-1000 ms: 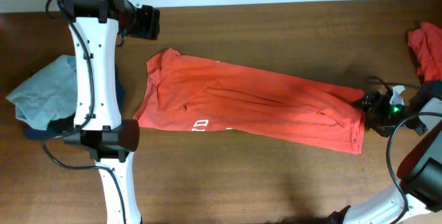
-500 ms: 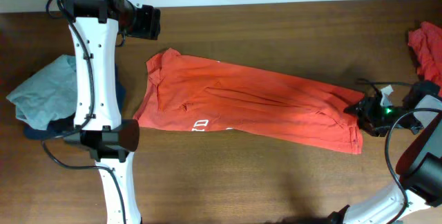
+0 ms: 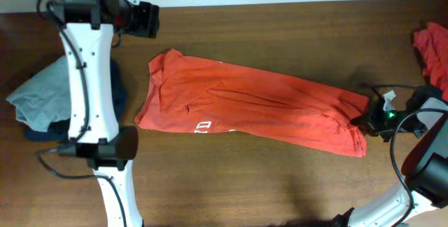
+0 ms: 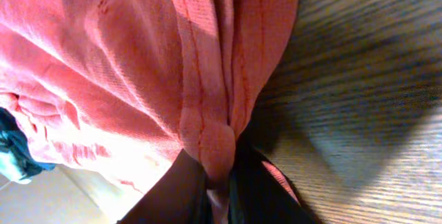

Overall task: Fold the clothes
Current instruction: 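Release the left gripper and raise it away from the shirt, then fold the shirt's right end leftward over the middle with the right gripper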

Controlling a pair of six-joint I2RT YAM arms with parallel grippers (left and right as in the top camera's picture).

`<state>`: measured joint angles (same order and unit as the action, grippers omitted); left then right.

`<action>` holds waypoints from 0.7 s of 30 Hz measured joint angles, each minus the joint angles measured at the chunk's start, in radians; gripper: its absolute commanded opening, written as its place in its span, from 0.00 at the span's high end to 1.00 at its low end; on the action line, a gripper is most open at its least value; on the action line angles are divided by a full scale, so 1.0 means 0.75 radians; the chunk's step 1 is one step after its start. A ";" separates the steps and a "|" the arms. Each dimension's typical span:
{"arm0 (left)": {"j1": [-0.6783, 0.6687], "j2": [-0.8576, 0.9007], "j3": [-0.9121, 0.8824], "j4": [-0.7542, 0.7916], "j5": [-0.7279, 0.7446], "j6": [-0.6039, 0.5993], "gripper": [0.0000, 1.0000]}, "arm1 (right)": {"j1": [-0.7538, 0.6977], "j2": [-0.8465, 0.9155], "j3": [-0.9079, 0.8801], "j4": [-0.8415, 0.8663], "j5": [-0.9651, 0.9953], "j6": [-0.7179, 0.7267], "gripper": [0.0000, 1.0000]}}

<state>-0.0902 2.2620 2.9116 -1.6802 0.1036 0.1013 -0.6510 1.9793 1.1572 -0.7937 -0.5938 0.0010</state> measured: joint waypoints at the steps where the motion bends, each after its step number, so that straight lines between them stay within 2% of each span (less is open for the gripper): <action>1: 0.003 -0.020 0.000 0.001 0.000 -0.001 0.30 | -0.001 -0.004 0.000 -0.001 0.007 0.009 0.96; 7: 0.072 -0.168 0.000 0.012 0.001 -0.001 0.25 | -0.049 -0.054 0.096 -0.161 0.119 0.100 0.96; 14: 0.150 -0.285 0.001 0.040 -0.001 0.000 0.24 | -0.139 -0.068 0.527 -0.522 0.300 0.134 0.96; 21: 0.153 -0.323 0.001 0.049 -0.001 0.000 0.23 | -0.042 -0.085 0.878 -0.764 0.369 0.123 0.96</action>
<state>0.0242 2.0197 2.9120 -1.6436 0.1032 0.1013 -0.6827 1.9156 1.8156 -1.3666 -0.3172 0.0933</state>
